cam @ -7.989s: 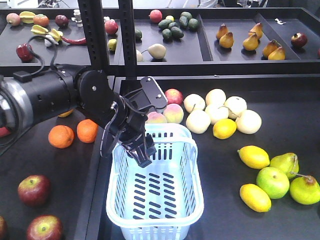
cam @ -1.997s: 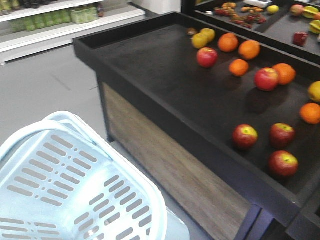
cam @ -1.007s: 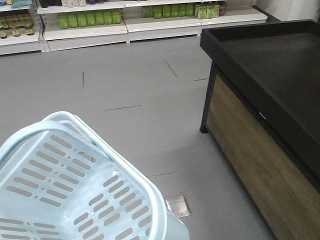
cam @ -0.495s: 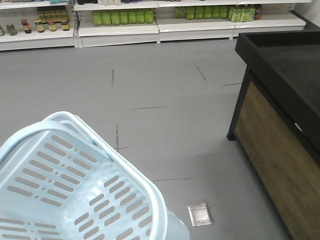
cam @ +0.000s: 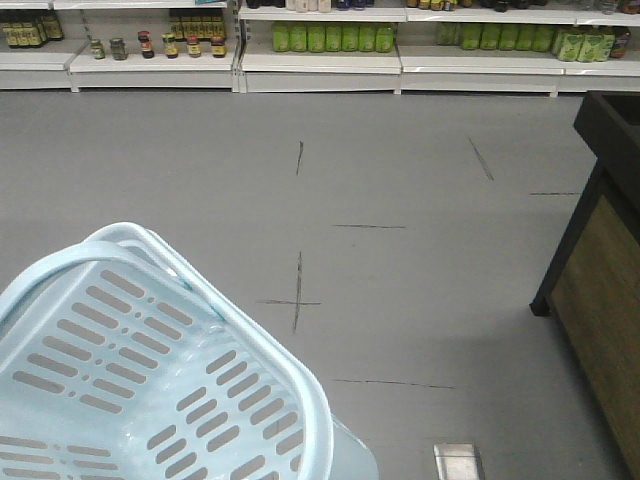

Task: Pick three apples into basket with both arms
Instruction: 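Drive the base across the floor carrying the basket in the left gripper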

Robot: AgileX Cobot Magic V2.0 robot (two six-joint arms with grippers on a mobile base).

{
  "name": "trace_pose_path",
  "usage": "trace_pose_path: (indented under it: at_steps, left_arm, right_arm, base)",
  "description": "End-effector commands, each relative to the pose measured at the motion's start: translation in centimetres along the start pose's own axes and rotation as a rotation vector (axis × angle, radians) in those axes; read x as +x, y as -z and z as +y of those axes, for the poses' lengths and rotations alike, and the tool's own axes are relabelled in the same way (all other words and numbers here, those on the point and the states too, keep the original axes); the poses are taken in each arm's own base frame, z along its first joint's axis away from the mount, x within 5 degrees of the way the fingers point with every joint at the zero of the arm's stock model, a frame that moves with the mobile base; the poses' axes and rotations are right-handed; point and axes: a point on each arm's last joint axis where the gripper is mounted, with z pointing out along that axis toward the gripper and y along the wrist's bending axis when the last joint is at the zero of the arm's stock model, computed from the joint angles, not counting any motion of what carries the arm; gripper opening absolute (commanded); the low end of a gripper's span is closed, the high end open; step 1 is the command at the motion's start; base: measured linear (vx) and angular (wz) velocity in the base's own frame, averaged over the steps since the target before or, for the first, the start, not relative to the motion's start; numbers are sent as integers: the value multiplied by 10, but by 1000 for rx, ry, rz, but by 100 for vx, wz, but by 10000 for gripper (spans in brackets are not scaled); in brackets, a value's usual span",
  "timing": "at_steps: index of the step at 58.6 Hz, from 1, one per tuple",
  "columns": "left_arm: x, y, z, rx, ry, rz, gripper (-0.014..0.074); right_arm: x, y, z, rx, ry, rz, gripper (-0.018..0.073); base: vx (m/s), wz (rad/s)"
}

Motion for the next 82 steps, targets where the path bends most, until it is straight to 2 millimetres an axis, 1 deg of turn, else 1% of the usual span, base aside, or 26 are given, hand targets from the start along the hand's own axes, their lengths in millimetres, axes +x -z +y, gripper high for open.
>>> trace_pose_path:
  at_steps: [1,40,82]
  left_arm:
    - [-16,5,-1,1,22,-120,-6]
    - [-16,5,-1,1,22,-120,-6]
    - [-16,5,-1,1,22,-120,-6]
  right_arm:
    - [-3,0,0,-1,15,-71,-9]
    - [-3,0,0,-1,15,-71,-9]
    - [-3,0,0,-1,15,-71,-9]
  base:
    - [12,26]
    - [15,16]
    - [23,1]
